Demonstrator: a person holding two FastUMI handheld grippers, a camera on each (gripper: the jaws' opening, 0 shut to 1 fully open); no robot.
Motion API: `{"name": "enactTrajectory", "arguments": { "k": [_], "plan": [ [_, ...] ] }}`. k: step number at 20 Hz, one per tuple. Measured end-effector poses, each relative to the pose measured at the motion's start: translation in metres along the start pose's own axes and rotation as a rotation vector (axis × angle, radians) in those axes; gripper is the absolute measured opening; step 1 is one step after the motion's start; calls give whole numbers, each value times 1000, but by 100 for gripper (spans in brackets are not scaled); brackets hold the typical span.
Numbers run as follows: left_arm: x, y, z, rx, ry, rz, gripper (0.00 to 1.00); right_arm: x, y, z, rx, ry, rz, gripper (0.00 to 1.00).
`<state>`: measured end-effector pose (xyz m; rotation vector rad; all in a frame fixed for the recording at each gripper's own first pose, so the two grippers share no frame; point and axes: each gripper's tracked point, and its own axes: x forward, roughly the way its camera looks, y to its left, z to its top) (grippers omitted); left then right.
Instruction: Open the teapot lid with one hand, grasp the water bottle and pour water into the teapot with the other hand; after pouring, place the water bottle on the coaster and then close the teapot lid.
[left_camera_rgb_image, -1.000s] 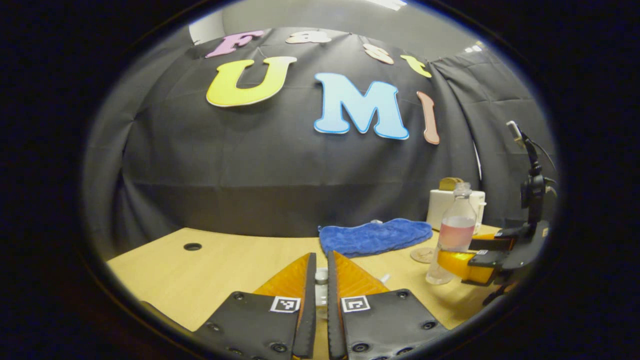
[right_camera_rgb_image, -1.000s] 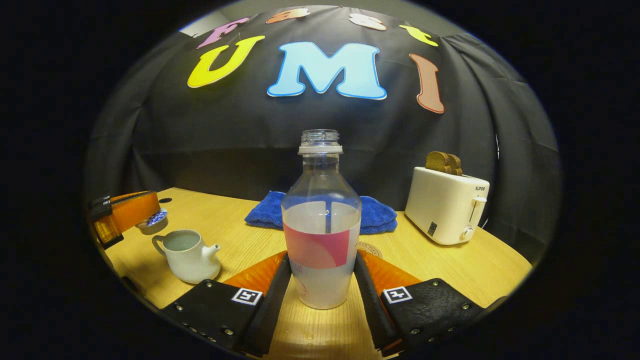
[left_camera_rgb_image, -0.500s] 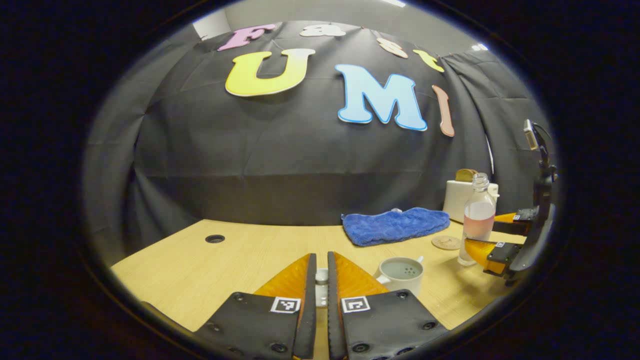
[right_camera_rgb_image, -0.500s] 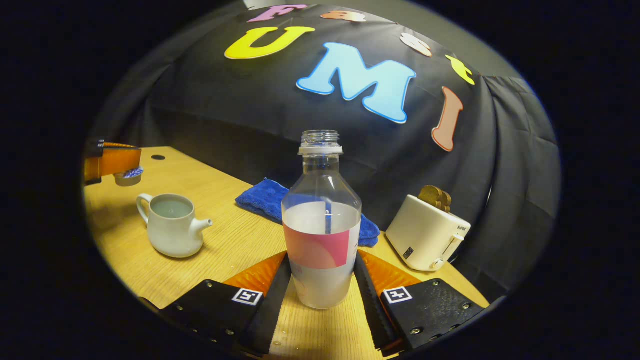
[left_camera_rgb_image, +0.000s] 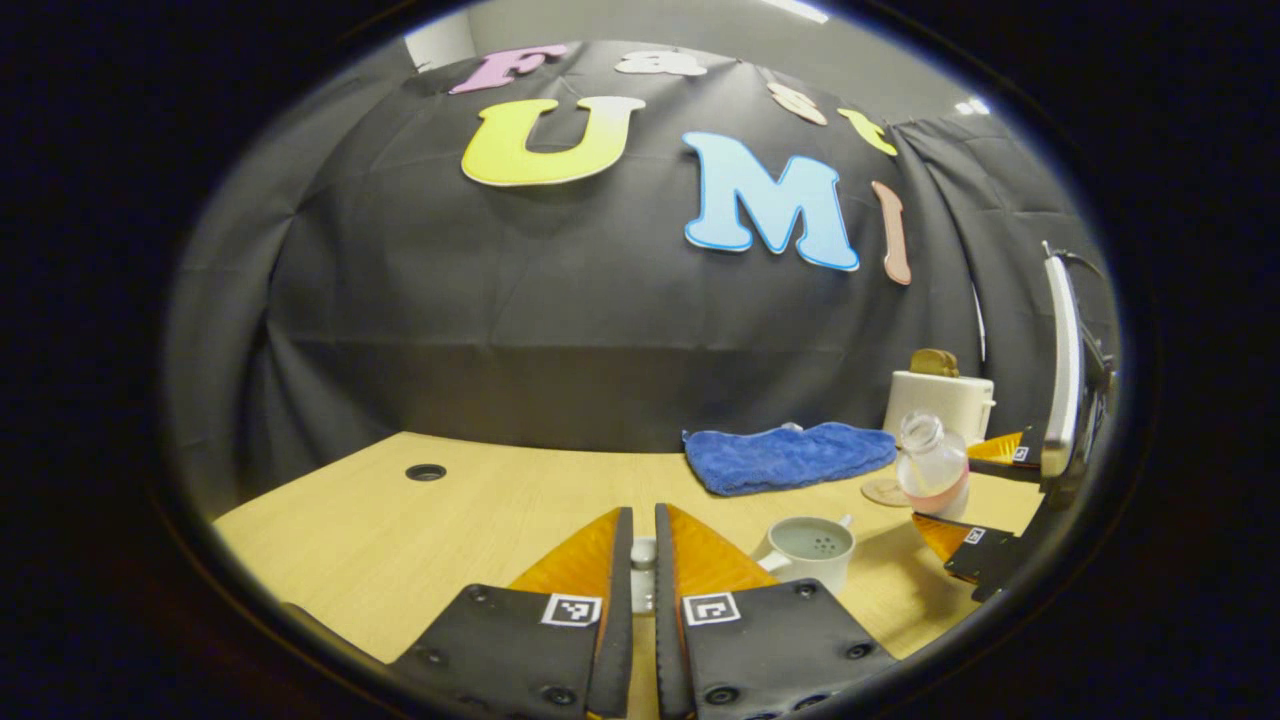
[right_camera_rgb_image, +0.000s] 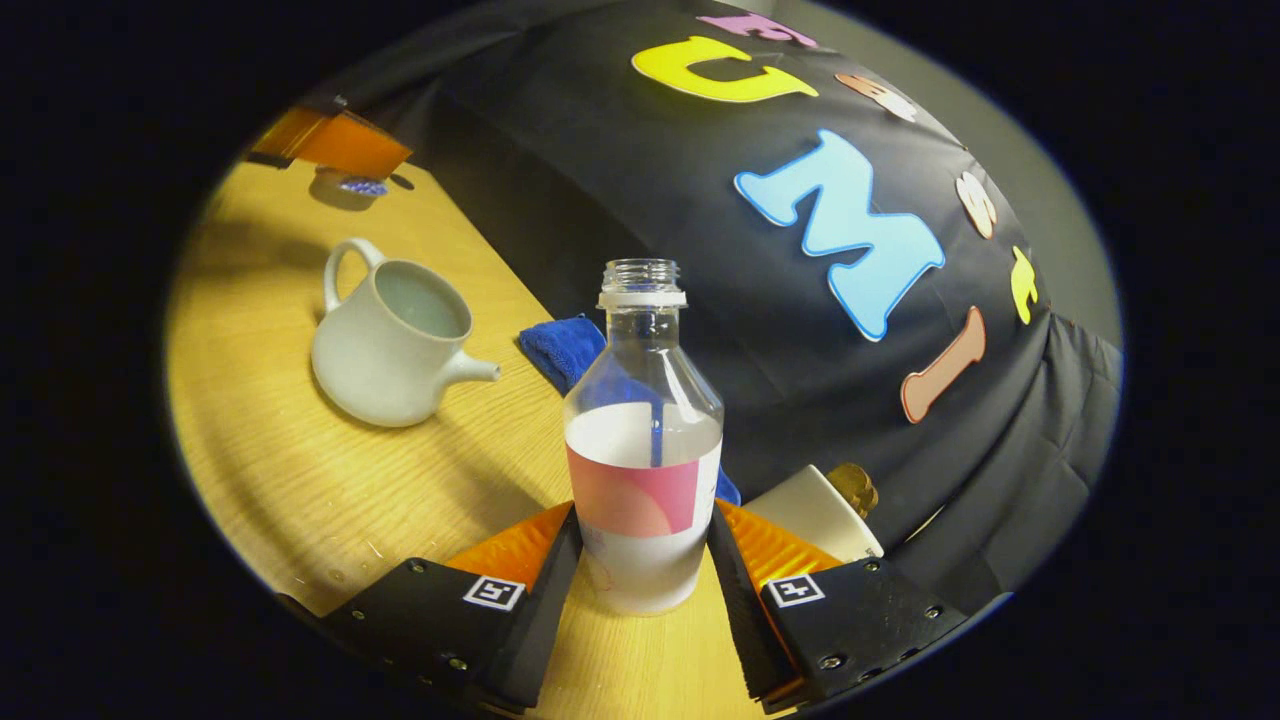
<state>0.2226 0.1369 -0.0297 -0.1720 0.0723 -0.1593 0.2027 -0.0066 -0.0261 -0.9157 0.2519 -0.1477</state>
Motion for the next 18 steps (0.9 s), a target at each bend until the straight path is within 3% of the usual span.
{"name": "enactTrajectory", "arguments": {
  "k": [6,8,18],
  "plan": [
    [-1,8,0,-78,0,-12,17,1,-8,23,-310,-55,-34,73],
    [-1,10,0,-97,3,-13,17,3,-9,28,-374,-69,-35,70],
    [0,16,-1,-138,5,-15,17,13,-34,44,-731,-94,-127,72]
  ]
}}
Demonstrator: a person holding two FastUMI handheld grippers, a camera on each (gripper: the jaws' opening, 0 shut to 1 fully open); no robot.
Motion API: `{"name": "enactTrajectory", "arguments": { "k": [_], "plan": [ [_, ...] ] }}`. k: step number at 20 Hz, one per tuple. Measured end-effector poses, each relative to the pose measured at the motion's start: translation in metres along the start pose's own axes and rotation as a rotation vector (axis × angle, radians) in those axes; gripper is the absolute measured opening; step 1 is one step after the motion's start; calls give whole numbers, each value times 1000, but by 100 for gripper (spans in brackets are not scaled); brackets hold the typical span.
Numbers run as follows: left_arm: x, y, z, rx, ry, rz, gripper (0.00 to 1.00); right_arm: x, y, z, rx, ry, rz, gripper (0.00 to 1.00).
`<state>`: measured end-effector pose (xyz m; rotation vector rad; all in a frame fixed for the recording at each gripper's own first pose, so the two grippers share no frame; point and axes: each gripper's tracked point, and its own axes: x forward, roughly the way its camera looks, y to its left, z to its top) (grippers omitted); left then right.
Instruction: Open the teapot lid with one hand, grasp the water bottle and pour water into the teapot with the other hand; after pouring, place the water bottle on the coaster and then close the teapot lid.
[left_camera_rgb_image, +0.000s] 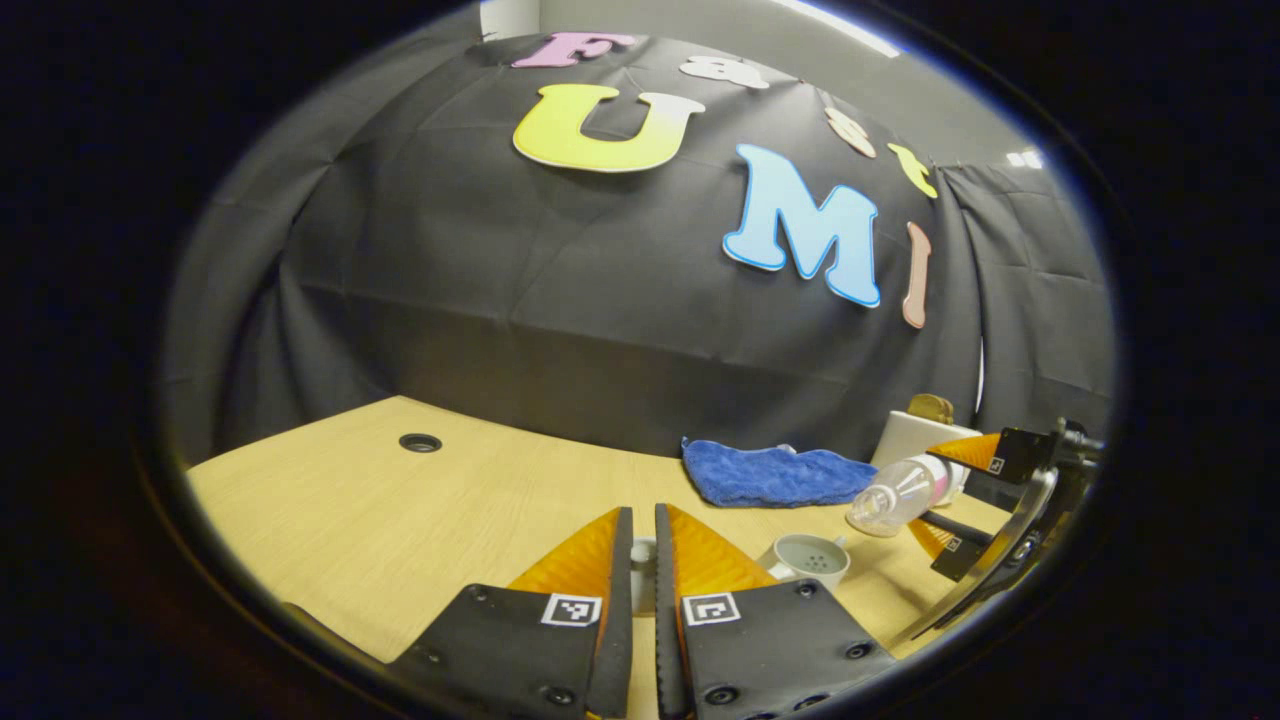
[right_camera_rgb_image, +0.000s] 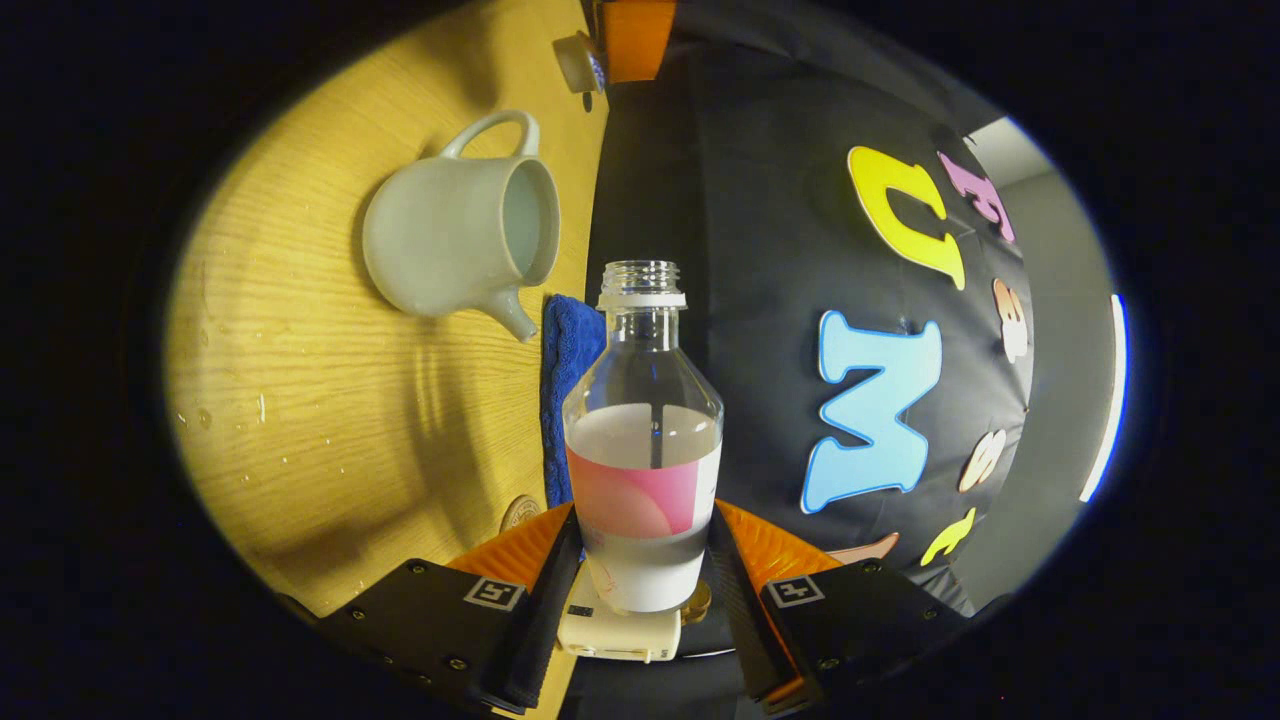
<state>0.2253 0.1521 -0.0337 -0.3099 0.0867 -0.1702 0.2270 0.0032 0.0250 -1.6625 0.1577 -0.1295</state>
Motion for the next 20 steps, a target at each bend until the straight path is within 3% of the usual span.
{"name": "enactTrajectory", "arguments": {
  "k": [8,20],
  "plan": [
    [-1,-1,1,-1,5,-8,17,0,-10,17,-194,-49,-53,73],
    [0,0,1,-18,2,-10,17,4,-29,23,-376,-79,-124,72]
  ]
}}
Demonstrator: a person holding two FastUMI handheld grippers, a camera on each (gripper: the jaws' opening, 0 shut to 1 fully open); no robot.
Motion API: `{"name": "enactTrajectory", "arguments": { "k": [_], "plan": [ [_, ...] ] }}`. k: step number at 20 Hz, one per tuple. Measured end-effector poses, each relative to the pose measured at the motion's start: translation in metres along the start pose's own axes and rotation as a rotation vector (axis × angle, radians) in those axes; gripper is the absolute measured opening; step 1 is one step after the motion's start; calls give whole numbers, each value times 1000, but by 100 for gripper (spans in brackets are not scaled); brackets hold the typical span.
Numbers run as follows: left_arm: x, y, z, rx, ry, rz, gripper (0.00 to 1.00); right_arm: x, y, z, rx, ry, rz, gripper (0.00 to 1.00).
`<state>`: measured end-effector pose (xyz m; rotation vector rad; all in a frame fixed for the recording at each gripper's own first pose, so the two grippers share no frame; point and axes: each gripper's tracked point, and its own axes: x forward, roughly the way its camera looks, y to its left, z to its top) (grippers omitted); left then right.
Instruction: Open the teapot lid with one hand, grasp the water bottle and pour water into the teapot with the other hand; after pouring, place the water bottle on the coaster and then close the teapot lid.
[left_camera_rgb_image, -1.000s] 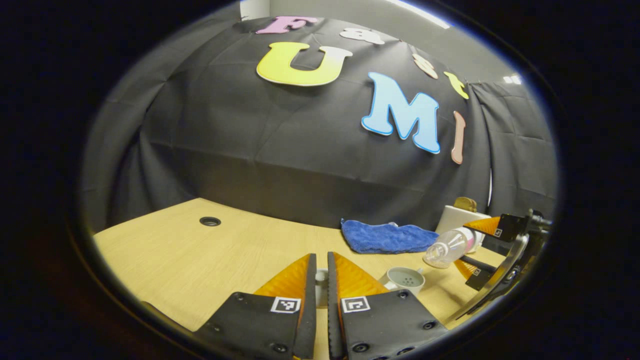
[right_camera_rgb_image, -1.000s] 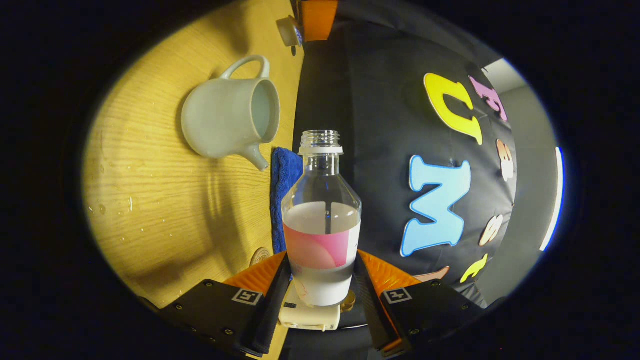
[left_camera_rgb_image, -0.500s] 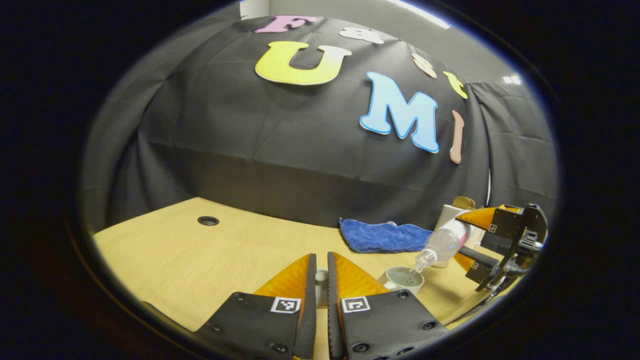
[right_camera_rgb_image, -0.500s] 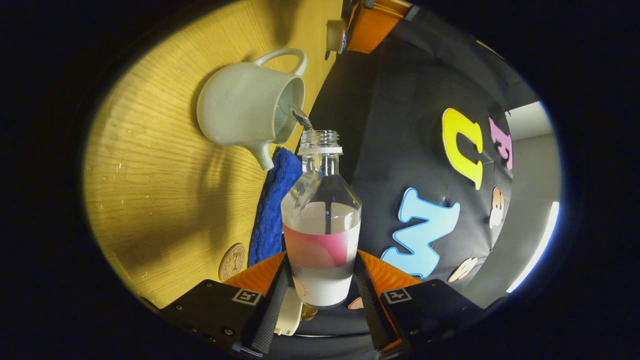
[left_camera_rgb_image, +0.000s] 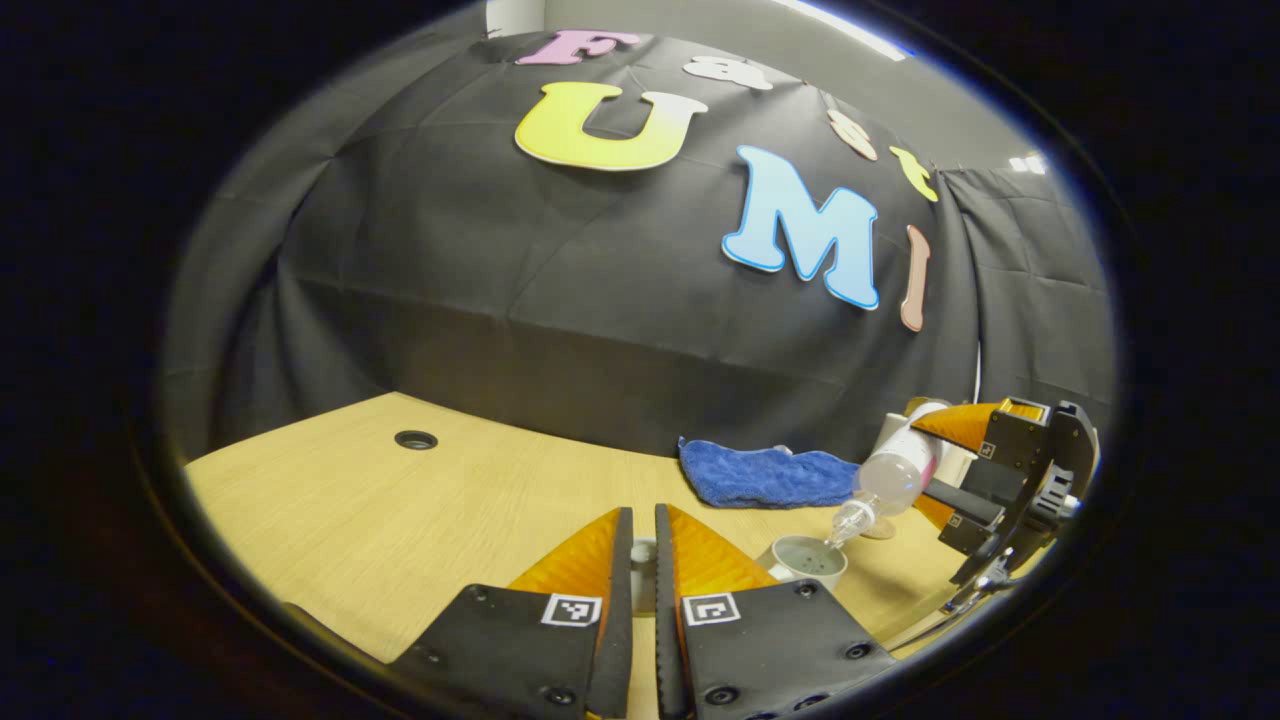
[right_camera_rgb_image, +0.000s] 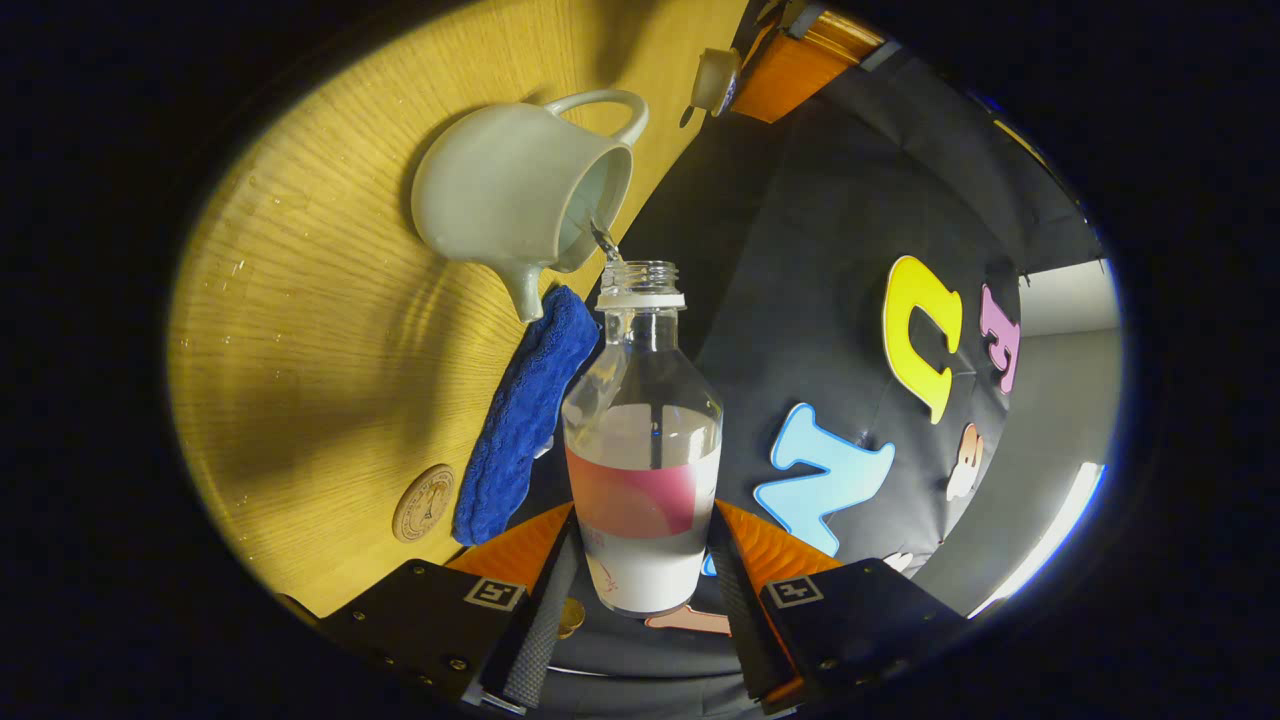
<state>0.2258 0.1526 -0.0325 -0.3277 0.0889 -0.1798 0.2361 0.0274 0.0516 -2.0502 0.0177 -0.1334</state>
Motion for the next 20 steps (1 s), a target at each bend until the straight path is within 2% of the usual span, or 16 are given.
{"name": "enactTrajectory", "arguments": {
  "k": [3,4,5,15,16,17,20],
  "plan": [
    [0,0,-1,-7,0,0,17,-1,-6,2,-46,-10,-22,72],
    [0,0,-1,-10,1,-1,17,-2,-10,2,-62,-15,-31,70],
    [0,0,-1,-12,1,-1,17,-2,-11,3,-80,-20,-38,73],
    [0,1,-1,-25,1,2,17,-2,-30,14,-192,-61,-93,72],
    [0,0,-1,-26,1,1,17,-2,-30,16,-205,-67,-95,70],
    [0,0,-1,-28,0,1,17,-2,-31,18,-216,-71,-99,72],
    [0,0,-3,-29,0,0,17,-3,-33,20,-262,-84,-116,72]
  ]
}}
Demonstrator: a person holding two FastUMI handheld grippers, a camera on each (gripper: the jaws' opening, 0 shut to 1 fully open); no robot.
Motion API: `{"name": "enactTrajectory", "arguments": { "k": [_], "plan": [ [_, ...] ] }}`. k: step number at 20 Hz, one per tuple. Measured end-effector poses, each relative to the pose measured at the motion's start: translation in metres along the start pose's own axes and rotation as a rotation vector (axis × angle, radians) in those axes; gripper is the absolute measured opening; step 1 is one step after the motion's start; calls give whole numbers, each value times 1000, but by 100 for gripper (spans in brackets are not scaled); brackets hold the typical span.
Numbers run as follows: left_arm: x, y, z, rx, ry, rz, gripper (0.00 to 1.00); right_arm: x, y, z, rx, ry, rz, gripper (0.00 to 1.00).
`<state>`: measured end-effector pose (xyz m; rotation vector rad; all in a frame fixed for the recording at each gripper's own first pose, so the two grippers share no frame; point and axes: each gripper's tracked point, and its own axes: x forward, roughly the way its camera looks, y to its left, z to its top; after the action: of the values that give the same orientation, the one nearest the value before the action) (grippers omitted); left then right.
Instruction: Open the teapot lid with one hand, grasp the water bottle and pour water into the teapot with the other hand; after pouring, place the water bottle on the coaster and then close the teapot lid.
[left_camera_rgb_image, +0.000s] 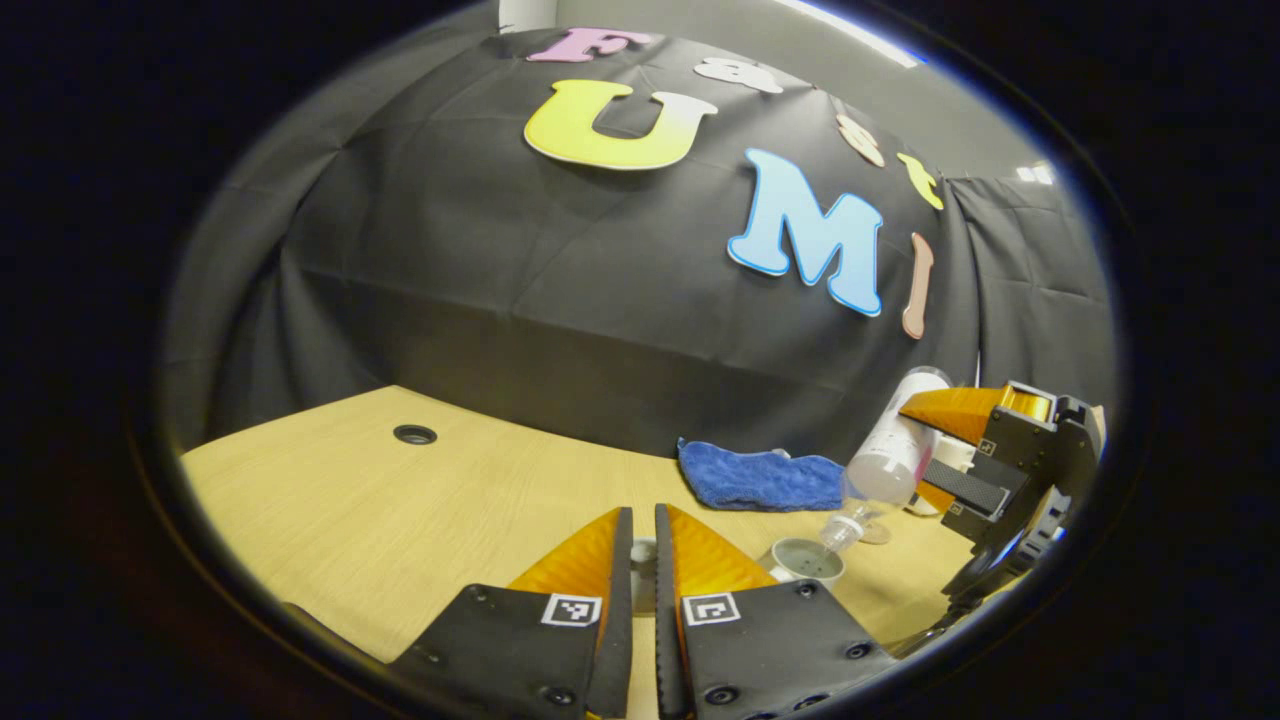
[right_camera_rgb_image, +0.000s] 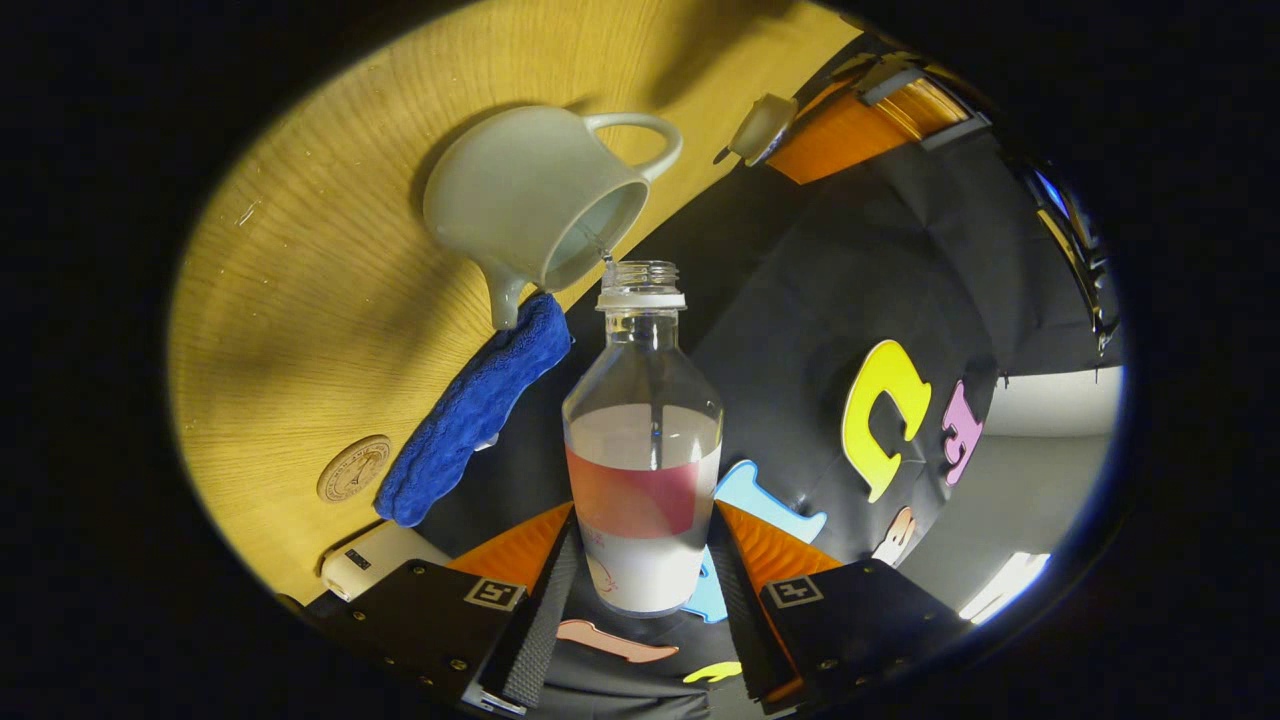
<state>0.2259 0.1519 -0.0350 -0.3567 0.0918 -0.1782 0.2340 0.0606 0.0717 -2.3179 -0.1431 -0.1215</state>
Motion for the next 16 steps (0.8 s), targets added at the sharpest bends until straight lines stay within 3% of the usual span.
{"name": "enactTrajectory", "arguments": {
  "k": [9,16],
  "plan": [
    [0,1,1,-5,-1,-1,17,1,-10,4,-97,-17,-51,72],
    [0,1,1,-5,-1,-2,17,1,-3,2,-31,-11,-22,73]
  ]
}}
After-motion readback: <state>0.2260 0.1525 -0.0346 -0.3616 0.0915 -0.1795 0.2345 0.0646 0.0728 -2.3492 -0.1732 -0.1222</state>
